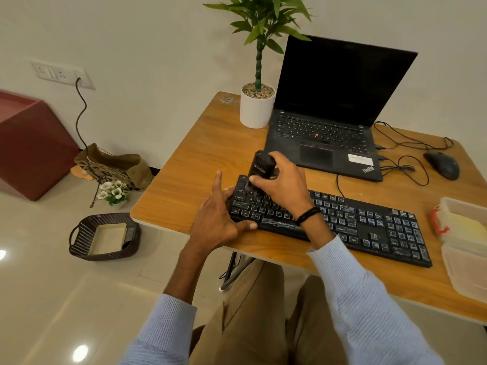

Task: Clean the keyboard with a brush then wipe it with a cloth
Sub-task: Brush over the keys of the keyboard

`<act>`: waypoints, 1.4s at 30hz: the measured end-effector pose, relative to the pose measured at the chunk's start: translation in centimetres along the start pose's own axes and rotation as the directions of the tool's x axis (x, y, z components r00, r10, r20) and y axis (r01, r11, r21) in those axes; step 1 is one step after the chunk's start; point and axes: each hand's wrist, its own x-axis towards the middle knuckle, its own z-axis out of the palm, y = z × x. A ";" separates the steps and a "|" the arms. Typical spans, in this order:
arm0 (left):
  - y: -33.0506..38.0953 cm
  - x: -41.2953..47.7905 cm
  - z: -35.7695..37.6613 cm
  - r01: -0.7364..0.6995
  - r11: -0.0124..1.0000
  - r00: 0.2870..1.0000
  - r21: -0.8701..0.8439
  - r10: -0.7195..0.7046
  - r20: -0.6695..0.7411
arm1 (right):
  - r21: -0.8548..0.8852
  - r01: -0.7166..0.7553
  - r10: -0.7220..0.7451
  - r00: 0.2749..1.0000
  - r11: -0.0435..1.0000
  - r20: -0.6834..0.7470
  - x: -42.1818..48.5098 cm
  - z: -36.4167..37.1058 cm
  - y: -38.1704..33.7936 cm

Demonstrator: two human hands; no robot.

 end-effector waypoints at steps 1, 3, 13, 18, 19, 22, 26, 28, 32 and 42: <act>0.0 0.0 0.0 0.001 1.000 1.000 -0.001 -0.001 -0.003 | 0.028 0.003 -0.005 0.997 1.000 0.074 -0.1 0.0 -0.1; -0.2 0.0 0.0 0.001 1.000 1.000 -0.003 -0.001 -0.004 | 0.044 0.021 -0.028 0.985 0.999 0.169 -0.4 0.4 -0.3; 0.1 -0.2 -0.1 -0.006 1.000 1.000 0.012 0.006 0.000 | 0.040 0.007 -0.009 0.999 0.999 0.050 1.3 1.0 -0.1; 0.2 -0.1 0.0 0.004 1.000 1.000 0.005 -0.004 0.001 | 0.098 -0.035 0.040 0.998 0.995 -0.052 2.5 1.0 0.4; 0.2 -0.1 0.0 0.002 1.000 1.000 0.002 -0.002 0.002 | 0.107 -0.043 0.042 0.999 0.993 0.015 2.6 1.0 0.4; 0.1 -0.1 -0.1 0.003 1.000 1.000 -0.006 -0.003 0.001 | 0.023 -0.031 0.030 0.999 0.999 0.013 2.8 1.4 0.5; 0.0 -0.1 0.0 0.003 1.000 1.000 -0.011 -0.003 -0.007 | -0.024 0.010 -0.010 1.000 1.000 0.014 3.0 1.4 -0.2; 0.0 -0.1 0.0 -0.001 1.000 1.000 -0.012 0.001 -0.005 | -0.051 0.041 -0.034 0.991 0.998 0.127 3.1 1.1 -0.6; -0.1 -0.1 0.0 0.005 1.000 1.000 -0.002 -0.005 -0.008 | -0.052 0.021 -0.019 0.999 0.998 0.045 3.7 0.7 -0.4; -0.4 0.0 0.1 -0.006 1.000 1.000 -0.005 0.006 -0.019 | -0.045 0.004 -0.005 1.000 0.999 -0.024 3.8 1.2 0.6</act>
